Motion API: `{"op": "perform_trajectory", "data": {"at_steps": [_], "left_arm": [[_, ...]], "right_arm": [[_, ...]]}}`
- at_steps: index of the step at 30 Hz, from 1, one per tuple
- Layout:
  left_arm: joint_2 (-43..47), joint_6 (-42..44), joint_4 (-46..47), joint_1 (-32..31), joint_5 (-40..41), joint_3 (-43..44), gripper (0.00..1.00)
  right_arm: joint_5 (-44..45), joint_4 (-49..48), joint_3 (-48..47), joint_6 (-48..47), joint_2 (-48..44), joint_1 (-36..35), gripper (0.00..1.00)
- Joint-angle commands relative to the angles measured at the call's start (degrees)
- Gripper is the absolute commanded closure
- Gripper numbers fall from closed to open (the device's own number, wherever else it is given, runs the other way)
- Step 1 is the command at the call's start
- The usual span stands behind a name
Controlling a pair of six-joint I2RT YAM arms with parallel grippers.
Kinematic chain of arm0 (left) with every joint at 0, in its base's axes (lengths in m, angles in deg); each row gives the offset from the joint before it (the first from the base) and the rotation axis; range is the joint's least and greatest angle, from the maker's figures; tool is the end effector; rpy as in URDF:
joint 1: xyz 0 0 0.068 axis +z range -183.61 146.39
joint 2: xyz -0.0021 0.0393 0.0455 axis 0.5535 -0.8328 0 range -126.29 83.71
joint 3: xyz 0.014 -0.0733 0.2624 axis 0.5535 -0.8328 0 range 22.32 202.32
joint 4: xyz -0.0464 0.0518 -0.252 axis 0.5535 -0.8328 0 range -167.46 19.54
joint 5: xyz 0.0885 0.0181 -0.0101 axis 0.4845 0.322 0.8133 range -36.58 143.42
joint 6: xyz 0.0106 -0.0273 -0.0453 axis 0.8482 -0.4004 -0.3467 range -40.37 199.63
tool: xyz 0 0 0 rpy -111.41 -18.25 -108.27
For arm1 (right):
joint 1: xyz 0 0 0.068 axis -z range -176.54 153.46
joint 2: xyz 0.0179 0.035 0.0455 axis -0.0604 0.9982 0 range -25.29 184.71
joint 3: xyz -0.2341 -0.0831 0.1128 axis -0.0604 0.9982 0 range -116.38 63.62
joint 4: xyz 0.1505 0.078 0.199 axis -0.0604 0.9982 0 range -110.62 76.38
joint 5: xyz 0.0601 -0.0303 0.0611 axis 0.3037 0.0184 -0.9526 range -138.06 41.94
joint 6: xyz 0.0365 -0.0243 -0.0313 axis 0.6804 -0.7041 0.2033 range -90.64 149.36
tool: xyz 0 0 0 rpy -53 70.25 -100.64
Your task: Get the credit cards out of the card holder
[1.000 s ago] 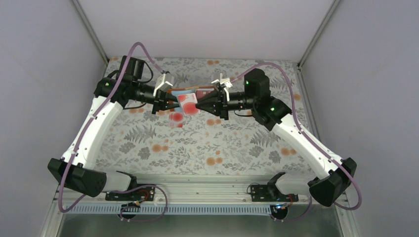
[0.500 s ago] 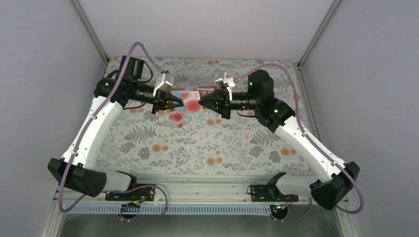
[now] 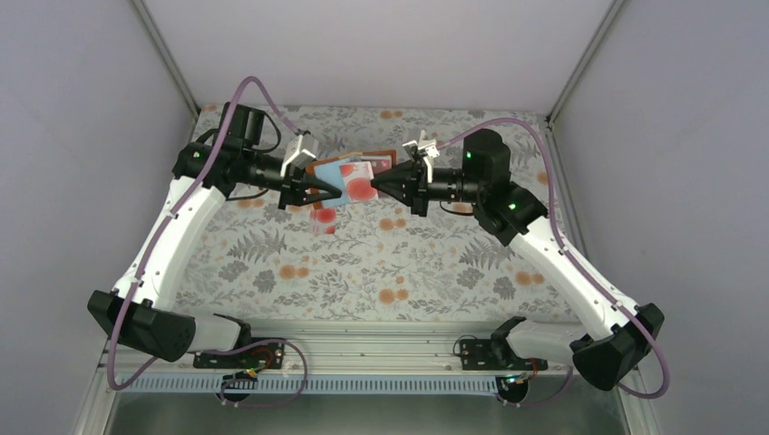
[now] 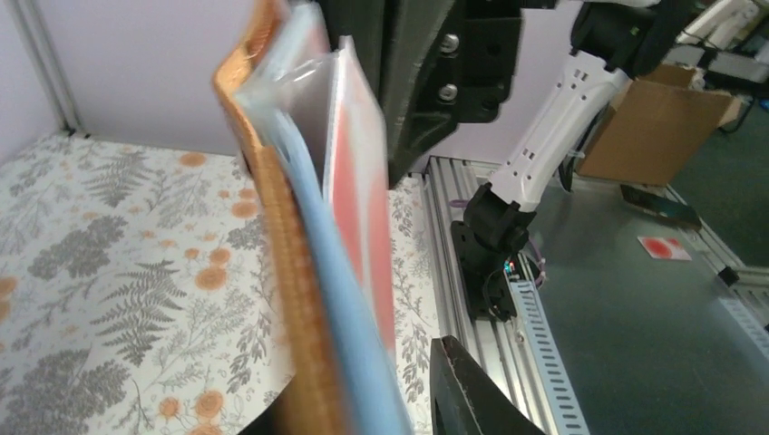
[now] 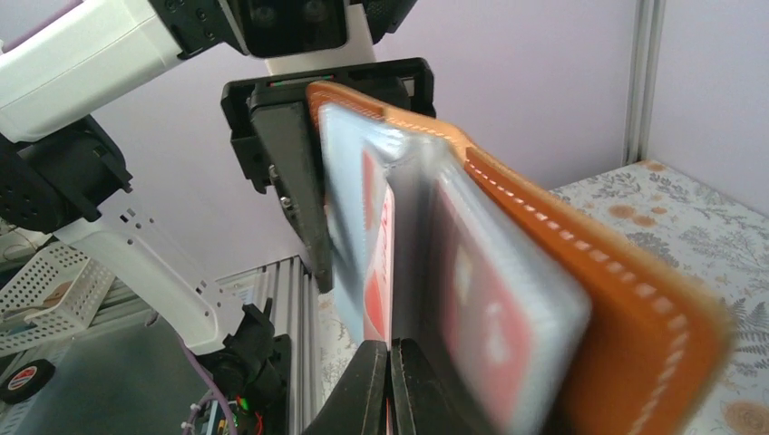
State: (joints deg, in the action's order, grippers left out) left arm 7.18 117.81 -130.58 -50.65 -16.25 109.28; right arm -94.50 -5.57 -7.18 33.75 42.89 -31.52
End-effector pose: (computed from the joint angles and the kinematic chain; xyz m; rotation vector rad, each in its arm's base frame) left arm 0.2239 -0.1036 0.4077 1.3595 1.5134 -1.2157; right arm 0.1983 0.1702 0.4086 -1.0617 1.5554 1.2010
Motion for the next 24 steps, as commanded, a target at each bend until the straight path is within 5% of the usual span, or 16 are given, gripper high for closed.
{"op": "perform_trajectory", "data": {"at_steps": [1, 5, 11, 15, 24], "left_arm": [[1.0, 3.4, -0.7, -0.2, -5.5, -0.5, 0.71], [0.4, 2.0, 0.2, -0.3, -9.7, -1.0, 0.61], [-0.6, -6.2, 7.3, -0.4, -6.6, -2.2, 0.70], [-0.5, -7.1, 8.3, -0.5, -4.0, -2.6, 0.96], [0.4, -2.9, 4.5, -0.4, -3.1, -2.3, 0.98]], "right_arm": [[0.6, -6.2, 1.3, 3.3, 0.2, 0.7, 0.96], [-0.7, -6.7, 1.0, 3.7, 1.4, 0.7, 0.96], [-7.6, -7.6, 0.8, 2.3, 3.0, 0.0, 0.96], [-9.0, -7.3, 0.9, 1.1, 3.5, -0.7, 0.96], [-7.0, -1.6, 0.8, -2.7, 1.0, 1.6, 0.96]]}}
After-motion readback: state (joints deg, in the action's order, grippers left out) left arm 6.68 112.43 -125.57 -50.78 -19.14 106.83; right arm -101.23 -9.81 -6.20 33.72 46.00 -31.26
